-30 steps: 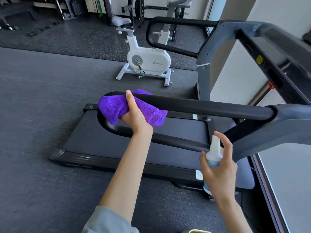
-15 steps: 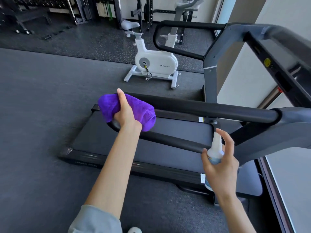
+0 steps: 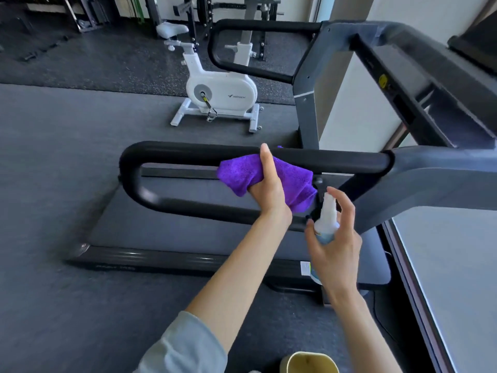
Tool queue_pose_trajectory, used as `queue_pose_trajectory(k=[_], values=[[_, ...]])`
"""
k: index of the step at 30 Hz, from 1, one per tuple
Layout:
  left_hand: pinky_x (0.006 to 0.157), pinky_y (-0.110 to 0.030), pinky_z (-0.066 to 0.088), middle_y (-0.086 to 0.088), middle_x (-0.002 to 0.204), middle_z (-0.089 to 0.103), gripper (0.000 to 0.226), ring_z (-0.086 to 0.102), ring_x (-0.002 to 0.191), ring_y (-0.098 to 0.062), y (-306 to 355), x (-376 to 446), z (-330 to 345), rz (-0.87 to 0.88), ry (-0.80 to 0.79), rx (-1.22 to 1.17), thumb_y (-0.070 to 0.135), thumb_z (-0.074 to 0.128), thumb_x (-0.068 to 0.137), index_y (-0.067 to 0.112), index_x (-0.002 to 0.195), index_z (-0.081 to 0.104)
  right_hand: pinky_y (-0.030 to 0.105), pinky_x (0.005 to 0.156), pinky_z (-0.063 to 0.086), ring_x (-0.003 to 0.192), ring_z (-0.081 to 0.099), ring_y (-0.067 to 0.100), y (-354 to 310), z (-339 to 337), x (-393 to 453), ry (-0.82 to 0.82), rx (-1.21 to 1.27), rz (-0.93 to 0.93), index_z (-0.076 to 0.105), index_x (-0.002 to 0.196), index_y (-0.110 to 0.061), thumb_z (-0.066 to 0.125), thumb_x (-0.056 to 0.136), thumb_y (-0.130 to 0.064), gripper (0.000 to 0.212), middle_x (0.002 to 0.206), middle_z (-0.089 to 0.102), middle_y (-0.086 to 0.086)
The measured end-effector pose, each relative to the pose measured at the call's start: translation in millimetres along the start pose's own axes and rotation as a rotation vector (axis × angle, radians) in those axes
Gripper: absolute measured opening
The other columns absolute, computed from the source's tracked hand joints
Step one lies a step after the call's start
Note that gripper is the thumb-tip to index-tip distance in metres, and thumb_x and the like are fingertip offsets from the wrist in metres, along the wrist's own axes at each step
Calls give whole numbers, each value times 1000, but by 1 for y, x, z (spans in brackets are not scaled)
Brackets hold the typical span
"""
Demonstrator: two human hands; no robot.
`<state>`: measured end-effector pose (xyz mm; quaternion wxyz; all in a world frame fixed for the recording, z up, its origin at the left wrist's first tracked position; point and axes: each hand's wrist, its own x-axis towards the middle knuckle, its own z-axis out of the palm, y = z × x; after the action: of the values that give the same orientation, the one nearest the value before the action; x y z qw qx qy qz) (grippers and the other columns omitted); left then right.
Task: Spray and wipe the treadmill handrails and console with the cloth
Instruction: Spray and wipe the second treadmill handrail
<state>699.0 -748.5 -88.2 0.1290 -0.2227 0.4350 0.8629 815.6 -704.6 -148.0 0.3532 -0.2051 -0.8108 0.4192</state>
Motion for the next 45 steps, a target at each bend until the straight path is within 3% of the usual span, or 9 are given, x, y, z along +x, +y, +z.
queue_pose_trajectory(k=[2,5,9,16,26,31,35,39,45], values=[[84,-28,52,14,103,63,58,63,95,-9,-17,-11,10,-95,-44,50,64,68,73,22,112,58,33,56,51,56,57,17,6,-13,-1,19,-16,23,40,128,-46,66,83,-4,67,71,62,-10],[80,-30,54,15,97,62,43,64,90,-9,-18,-12,11,-78,-3,86,66,69,71,29,88,53,15,56,45,64,56,14,15,-27,-2,41,-48,-7,40,130,-41,67,83,-3,66,91,60,-29],[66,-22,55,13,102,62,57,64,86,-9,19,2,-9,34,168,70,66,67,73,22,104,50,9,57,40,65,53,13,26,-36,-3,47,-65,5,42,131,-35,66,83,-3,62,94,55,-30],[99,-32,48,6,123,63,72,62,108,-14,4,0,6,129,202,3,60,69,76,17,131,51,7,59,39,69,53,13,36,-49,-10,81,-55,-1,42,130,-36,68,82,0,65,98,53,-24],[99,-34,47,15,101,66,45,63,100,-10,-78,-49,67,-137,-109,55,59,72,74,24,100,61,10,58,41,71,59,5,55,-87,-24,160,-134,115,40,129,-46,70,83,-7,67,90,59,-29],[95,-35,52,11,102,70,44,67,97,-12,-74,-29,43,53,-75,20,52,72,77,20,105,63,3,61,39,70,58,5,56,-92,-32,187,-143,109,40,128,-43,70,82,-3,68,94,57,-35],[85,-20,46,23,68,66,25,62,75,9,-104,-29,48,291,-159,243,45,68,85,26,71,62,3,63,39,72,57,3,63,-96,-36,205,-147,140,41,129,-40,70,81,0,69,109,48,-45],[72,-26,47,19,57,56,34,57,62,-3,-134,-20,45,584,-337,457,51,63,81,28,59,51,14,59,43,63,58,11,71,-99,-40,211,-162,179,40,130,-42,70,82,-3,69,100,56,-33],[72,-32,49,5,68,62,25,61,68,-13,-136,23,-7,538,-479,705,41,68,80,20,71,60,26,52,42,54,54,18,70,-88,-36,165,-149,211,40,128,-44,68,84,-4,66,79,59,-20]])
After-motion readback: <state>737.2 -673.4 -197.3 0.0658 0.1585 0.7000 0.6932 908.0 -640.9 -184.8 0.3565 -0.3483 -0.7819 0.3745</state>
